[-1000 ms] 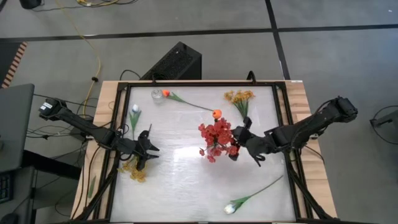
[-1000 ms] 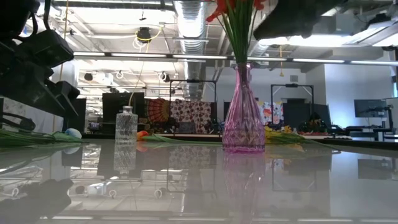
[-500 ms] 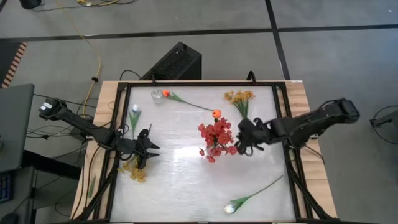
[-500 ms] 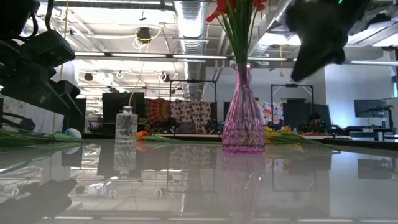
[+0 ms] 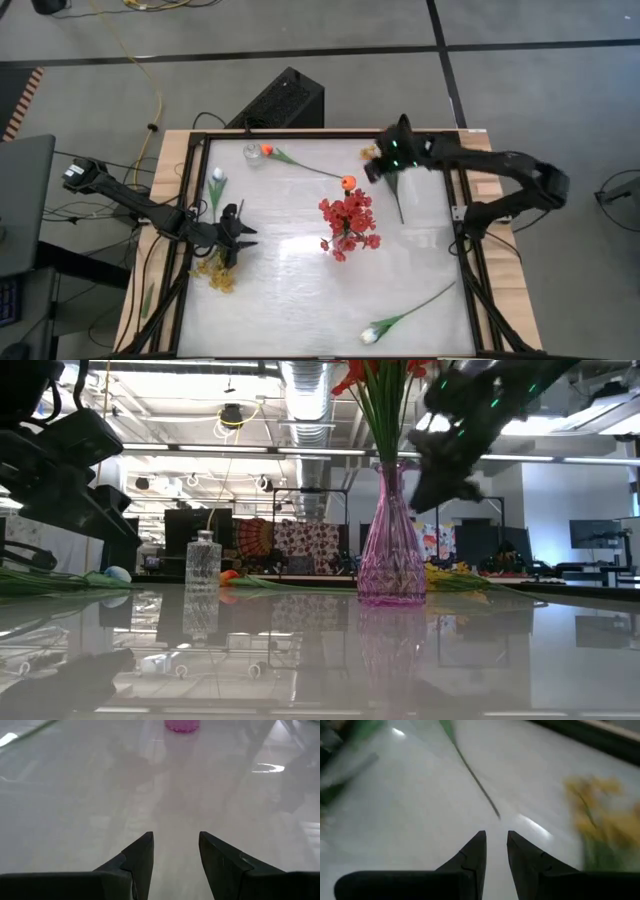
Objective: Sort flowers into vase by color
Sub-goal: Put the orange tulip into the violet vase
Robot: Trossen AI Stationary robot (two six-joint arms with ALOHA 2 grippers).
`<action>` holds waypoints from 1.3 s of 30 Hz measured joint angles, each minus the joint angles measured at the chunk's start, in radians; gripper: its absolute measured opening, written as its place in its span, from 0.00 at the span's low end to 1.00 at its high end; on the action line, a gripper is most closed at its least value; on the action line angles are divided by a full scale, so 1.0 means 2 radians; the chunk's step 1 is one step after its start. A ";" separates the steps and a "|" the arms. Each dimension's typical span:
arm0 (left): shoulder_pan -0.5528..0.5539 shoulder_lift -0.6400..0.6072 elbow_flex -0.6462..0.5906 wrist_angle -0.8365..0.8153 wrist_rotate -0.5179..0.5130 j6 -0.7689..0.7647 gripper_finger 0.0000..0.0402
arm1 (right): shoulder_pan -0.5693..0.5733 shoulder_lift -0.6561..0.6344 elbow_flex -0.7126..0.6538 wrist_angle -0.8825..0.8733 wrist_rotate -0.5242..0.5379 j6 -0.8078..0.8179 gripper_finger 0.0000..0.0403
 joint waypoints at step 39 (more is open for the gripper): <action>0.000 0.000 0.000 -0.036 0.029 -0.047 0.36 | 0.020 0.509 0.539 -0.371 0.035 -0.265 0.37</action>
